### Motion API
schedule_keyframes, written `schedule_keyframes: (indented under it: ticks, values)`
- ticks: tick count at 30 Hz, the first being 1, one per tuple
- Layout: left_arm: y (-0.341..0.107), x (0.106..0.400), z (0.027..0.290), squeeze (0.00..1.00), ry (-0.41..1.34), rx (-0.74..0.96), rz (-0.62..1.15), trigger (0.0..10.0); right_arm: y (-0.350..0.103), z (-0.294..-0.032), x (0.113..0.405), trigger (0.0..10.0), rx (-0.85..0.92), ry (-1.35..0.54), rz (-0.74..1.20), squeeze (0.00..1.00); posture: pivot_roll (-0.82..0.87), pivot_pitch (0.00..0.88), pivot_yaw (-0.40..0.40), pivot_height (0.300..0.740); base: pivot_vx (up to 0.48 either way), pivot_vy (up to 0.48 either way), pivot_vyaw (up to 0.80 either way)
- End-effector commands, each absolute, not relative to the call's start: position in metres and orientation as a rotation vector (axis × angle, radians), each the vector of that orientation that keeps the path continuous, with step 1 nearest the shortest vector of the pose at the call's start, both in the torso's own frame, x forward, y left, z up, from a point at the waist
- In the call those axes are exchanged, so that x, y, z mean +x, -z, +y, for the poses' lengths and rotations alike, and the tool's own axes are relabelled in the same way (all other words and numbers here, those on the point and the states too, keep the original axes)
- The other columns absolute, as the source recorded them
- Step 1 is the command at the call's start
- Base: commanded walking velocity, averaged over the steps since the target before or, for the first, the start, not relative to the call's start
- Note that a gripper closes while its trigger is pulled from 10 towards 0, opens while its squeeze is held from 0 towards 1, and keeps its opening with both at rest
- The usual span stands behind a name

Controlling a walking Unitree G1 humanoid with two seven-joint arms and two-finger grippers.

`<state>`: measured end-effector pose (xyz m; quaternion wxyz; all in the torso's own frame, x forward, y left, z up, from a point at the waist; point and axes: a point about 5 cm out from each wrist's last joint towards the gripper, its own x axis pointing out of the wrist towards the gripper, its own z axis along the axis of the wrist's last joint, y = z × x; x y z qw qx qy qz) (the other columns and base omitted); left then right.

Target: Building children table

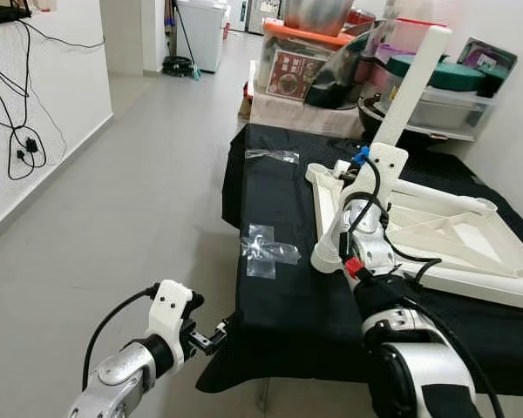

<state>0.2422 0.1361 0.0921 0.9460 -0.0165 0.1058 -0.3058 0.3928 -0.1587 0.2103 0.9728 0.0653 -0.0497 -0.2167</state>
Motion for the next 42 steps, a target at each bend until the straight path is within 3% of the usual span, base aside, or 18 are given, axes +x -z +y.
schedule_keyframes:
  ticks: [1,42]
  values:
    - [-0.089,0.243,0.134,0.0,0.629,-0.03,0.23,10.0,-0.176,-0.164,0.387,10.0,0.129,0.484,0.05,0.0,0.0,0.0,-0.144,0.74,0.0,0.0,0.0]
    - [-0.09,0.244,0.134,0.0,0.647,-0.017,0.23,10.0,-0.221,-0.16,0.378,10.0,0.153,0.408,-0.082,0.0,0.0,0.0,-0.13,0.74,0.0,0.0,0.0]
